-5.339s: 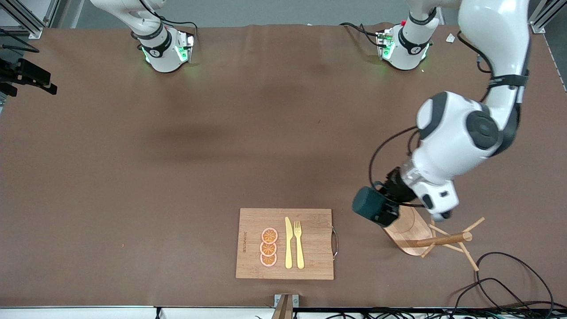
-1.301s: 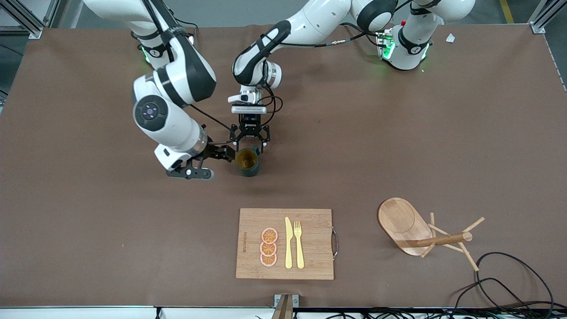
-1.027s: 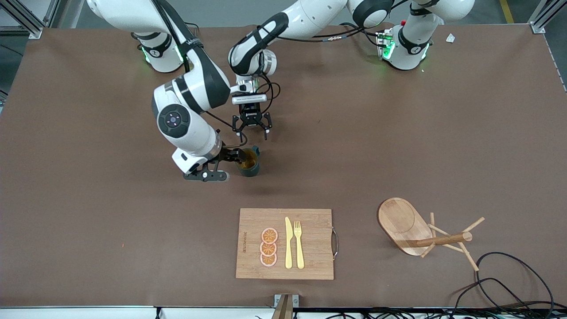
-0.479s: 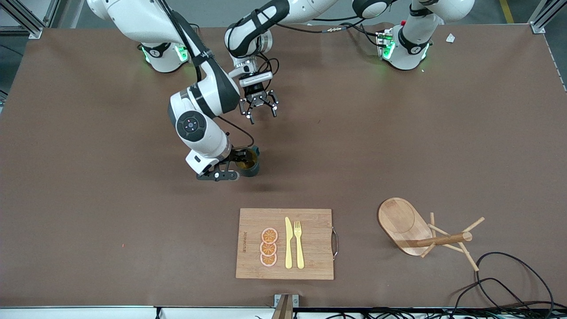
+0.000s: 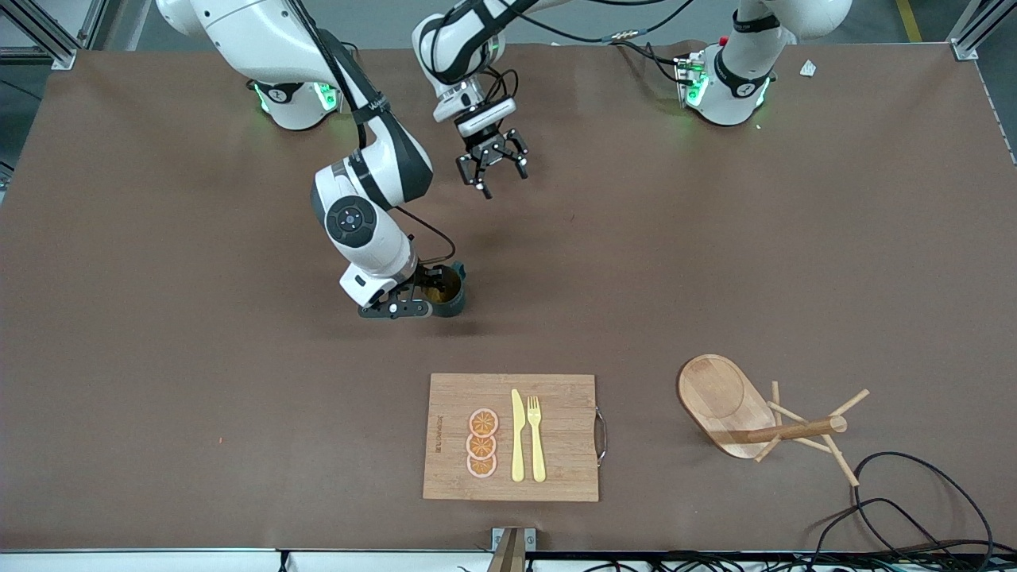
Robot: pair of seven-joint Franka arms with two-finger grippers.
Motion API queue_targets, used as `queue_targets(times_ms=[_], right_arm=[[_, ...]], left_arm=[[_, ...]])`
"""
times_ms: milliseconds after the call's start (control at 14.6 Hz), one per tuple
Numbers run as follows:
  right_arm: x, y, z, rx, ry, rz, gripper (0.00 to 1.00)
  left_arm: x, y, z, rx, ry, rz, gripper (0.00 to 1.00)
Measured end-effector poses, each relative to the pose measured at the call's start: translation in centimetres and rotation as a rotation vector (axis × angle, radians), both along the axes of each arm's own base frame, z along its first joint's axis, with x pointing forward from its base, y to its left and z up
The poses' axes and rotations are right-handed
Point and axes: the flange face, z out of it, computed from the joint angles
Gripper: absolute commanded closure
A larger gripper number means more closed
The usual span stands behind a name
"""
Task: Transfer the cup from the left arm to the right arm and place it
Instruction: 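Grasp the mug with the right gripper while the left gripper releases, then carry the mug with the right gripper while the left gripper withdraws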
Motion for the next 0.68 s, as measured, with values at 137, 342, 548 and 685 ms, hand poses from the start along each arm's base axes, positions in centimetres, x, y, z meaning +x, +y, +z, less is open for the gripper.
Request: queue_targets(times_ms=[137,342,548,685], right_arm=[[0.0,0.0,0.0,0.001,-0.003,0.000,0.68],[-0.2,-0.2,-0.6,0.009,-0.029,-0.004,0.98],[-0.6,-0.2,-1.1,0.008,-0.031,0.009,1.00],[-0.6,-0.2,-1.1,0.012,-0.040,0.094,1.00]], left_arm=[[1.1,2.2,1.0,0.011,0.026,0.061,0.01],[3.6,4.5,2.7,0.016,0.087,0.155,0.01],[7.1,5.9,5.6,0.021,0.176,0.205,0.01],[10.1,7.3,7.7,0.029,0.233,0.222,0.01]])
